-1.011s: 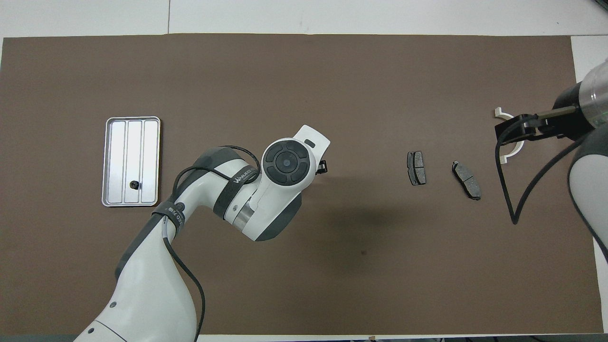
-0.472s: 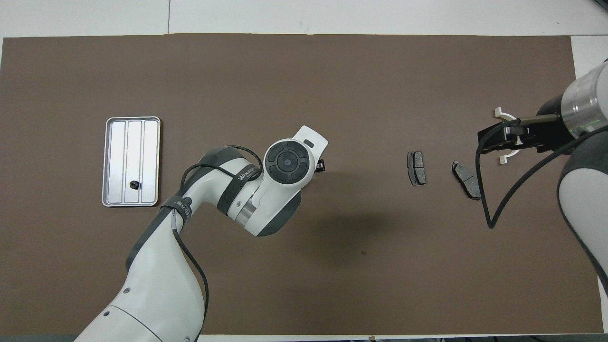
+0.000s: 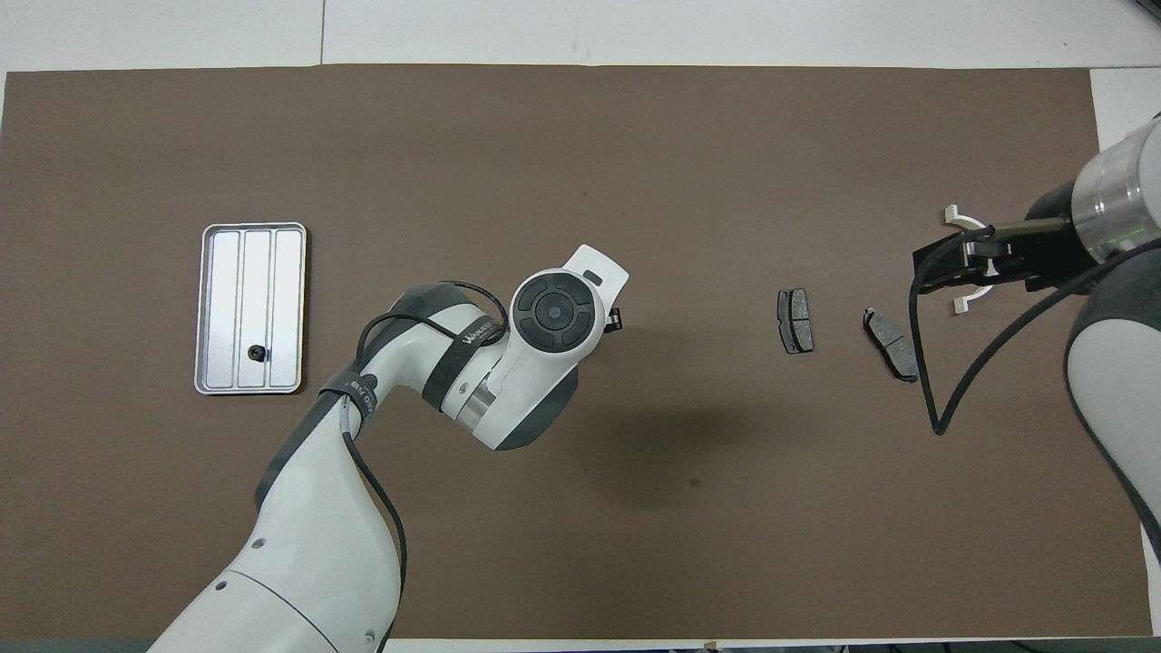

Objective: Pick bearing gear from pile to tray

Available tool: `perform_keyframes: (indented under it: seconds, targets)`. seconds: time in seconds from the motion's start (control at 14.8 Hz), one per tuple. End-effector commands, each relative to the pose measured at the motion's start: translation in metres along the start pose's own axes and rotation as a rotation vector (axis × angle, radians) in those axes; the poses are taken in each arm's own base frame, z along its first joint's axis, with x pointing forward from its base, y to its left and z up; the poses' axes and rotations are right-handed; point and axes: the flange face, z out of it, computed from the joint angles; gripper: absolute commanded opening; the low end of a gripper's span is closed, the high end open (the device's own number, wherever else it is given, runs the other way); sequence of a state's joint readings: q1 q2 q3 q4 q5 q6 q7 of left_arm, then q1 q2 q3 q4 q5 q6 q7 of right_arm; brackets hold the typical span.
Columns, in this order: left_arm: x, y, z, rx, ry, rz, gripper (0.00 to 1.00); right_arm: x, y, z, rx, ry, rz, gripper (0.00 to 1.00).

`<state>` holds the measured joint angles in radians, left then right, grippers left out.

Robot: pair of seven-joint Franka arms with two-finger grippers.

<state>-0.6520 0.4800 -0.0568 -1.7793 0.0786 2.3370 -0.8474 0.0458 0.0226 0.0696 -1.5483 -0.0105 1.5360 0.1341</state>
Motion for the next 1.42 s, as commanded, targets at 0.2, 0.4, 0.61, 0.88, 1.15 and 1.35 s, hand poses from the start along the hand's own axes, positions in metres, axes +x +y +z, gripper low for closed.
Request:
perform_keyframes:
  seconds: [0.2,0.4,0.61,0.88,1.15,1.35]
  targets:
    - [0.013,0.0,-0.01,0.026,0.011,-0.017,0.0,0.006,0.016,0.009,0.027,0.028,-0.052,1.0]
    - [0.047,-0.028,-0.055,0.084,0.017,-0.008,0.0,0.007,0.016,0.008,0.025,0.033,-0.098,1.0]
    - [0.079,-0.09,-0.114,0.085,-0.015,0.034,0.0,0.013,0.014,0.009,0.028,0.091,-0.096,1.0]
    - [0.113,-0.216,-0.196,0.033,-0.111,0.14,0.0,0.014,0.015,0.009,0.028,0.099,-0.1,1.0]
    - [0.137,-0.32,-0.21,0.007,-0.144,0.218,0.0,0.013,0.014,0.009,0.028,0.096,-0.099,1.0]
    - [0.144,-0.388,-0.203,-0.02,-0.146,0.255,0.0,0.013,0.012,0.009,0.028,0.093,-0.098,1.0]
